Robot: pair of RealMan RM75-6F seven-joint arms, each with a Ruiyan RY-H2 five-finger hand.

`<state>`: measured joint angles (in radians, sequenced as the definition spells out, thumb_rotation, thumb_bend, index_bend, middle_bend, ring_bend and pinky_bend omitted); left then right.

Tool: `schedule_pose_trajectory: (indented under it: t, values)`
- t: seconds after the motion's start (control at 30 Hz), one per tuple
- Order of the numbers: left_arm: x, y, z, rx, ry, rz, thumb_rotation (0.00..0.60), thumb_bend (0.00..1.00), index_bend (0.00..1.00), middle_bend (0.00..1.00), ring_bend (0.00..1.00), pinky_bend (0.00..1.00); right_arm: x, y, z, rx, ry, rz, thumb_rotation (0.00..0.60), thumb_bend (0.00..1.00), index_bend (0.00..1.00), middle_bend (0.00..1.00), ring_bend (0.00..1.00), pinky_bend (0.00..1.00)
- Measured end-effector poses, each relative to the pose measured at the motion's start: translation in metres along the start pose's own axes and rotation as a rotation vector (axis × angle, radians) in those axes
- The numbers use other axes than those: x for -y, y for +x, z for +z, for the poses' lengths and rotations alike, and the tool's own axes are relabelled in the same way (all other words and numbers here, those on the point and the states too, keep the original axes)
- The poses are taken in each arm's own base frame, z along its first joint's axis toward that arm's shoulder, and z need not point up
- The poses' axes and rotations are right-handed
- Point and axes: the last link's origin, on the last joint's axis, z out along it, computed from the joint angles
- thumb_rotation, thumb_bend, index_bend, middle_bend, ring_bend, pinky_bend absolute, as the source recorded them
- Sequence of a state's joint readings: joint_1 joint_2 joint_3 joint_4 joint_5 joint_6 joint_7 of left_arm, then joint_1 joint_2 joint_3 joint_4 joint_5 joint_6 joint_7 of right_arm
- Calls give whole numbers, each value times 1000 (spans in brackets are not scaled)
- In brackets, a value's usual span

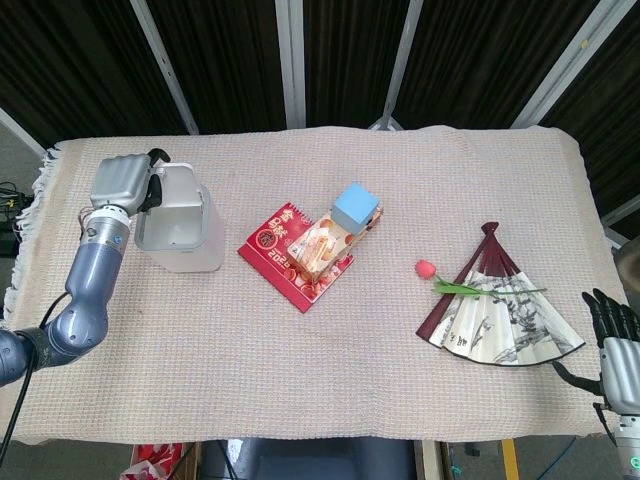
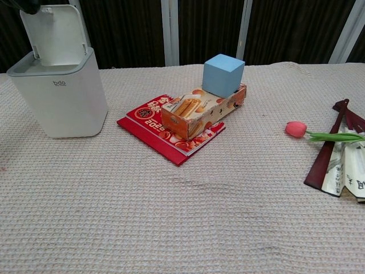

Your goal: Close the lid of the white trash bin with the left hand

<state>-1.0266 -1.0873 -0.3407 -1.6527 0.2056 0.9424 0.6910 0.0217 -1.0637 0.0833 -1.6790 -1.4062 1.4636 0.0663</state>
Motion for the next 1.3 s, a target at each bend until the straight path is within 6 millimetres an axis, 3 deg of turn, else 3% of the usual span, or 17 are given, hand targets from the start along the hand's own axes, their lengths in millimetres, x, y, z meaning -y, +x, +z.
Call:
schedule_pose_trajectory:
  t: [0.57, 1.03, 1.3]
  values:
    - [4, -6, -24, 77, -12, 7, 600, 777, 359, 1000, 978, 1000, 1, 0, -2, 0, 8, -9, 600, 195, 0, 0, 0, 0]
    - [13, -26, -61, 145, -88, 56, 600, 777, 356, 1000, 978, 1000, 2, -2, -4, 5, 16, -10, 600, 195, 0, 0, 0, 0]
    - [18, -39, -67, 141, -113, 81, 600, 776, 314, 1000, 978, 1000, 3, -2, -5, 8, 19, -10, 600, 195, 0, 0, 0, 0]
